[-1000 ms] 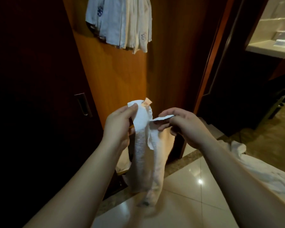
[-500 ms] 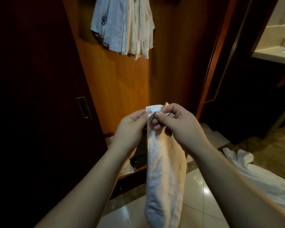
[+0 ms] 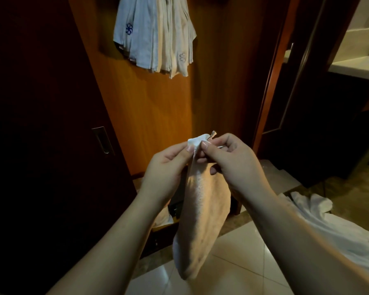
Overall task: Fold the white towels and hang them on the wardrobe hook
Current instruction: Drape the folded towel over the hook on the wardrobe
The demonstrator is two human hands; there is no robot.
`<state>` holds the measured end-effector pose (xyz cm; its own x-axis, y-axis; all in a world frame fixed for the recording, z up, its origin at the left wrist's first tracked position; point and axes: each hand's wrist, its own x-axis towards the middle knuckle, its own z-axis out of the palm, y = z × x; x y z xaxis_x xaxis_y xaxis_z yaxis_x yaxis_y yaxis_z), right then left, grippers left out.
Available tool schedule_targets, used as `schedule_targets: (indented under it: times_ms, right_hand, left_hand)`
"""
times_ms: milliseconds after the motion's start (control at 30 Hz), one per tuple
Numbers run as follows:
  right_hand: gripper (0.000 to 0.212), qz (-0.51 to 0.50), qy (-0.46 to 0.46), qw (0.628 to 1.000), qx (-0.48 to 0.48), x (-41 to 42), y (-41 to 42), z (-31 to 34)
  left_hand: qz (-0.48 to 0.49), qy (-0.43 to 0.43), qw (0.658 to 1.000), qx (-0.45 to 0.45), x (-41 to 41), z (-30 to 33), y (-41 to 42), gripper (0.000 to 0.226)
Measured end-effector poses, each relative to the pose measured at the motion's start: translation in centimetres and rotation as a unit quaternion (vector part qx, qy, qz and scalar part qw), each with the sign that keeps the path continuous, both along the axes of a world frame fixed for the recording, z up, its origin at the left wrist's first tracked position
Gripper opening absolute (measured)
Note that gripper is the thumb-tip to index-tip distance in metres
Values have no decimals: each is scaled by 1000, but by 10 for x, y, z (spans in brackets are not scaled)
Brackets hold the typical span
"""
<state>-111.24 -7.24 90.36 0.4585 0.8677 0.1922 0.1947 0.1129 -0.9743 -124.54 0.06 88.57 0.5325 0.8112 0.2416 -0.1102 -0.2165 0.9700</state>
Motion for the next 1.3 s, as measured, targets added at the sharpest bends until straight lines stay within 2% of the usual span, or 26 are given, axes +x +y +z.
schedule_targets:
  times_ms: [233,333,467,533,600,667,733,867,933,1033,1100,1200,1233,1300]
  right_hand:
    - [16,2,44,999,11,11,-5,-4]
    - [15,1,73,997,18,15,-5,-6]
    - [12,60,93,994,-7,25,-4,-10]
    - [15,125,40,990,-51,40,-6,-7]
    - [12,165,-84,976,-115,59,-6,-4]
    - [10,180,-247,936,-176,77,-4,-3]
    - [11,205,-366,882,-214,88,-3,-4]
    - [10,287,-437,818,-238,100,1,-13]
    - [19,302,-483,784,-246,106,5,-27]
    - [17,303,-534,749,-250,113,5,-56]
    - [16,289,-537,752,-250,119,4,-73]
    - [26,254,-555,756,-236,129,5,-74]
    - [24,233,-571,759,-211,133,7,-71]
    - [21,157,-581,788,-128,139,9,-65]
  left_hand:
    - [-5,-19,1000,1,11,-1,-11,28]
    - [-14,-8,999,40,16,0,-19,29]
    - [43,-6,997,71,25,-5,-25,25]
    - [63,-7,997,50,26,-10,-24,23]
    - [72,-9,997,27,25,-13,-21,23]
    - [79,-5,997,12,24,-13,-19,21]
    - [81,7,997,6,22,-12,-19,18]
    - [87,52,995,21,18,-14,-18,24]
    - [97,57,993,29,13,-17,-16,25]
    - [132,60,989,33,1,-20,-11,22]
    - [148,79,985,49,-10,-23,-7,20]
    - [166,96,980,52,-22,-33,-1,19]
    - [172,85,981,35,-24,-37,0,19]
    - [191,70,979,-3,-30,-45,5,18]
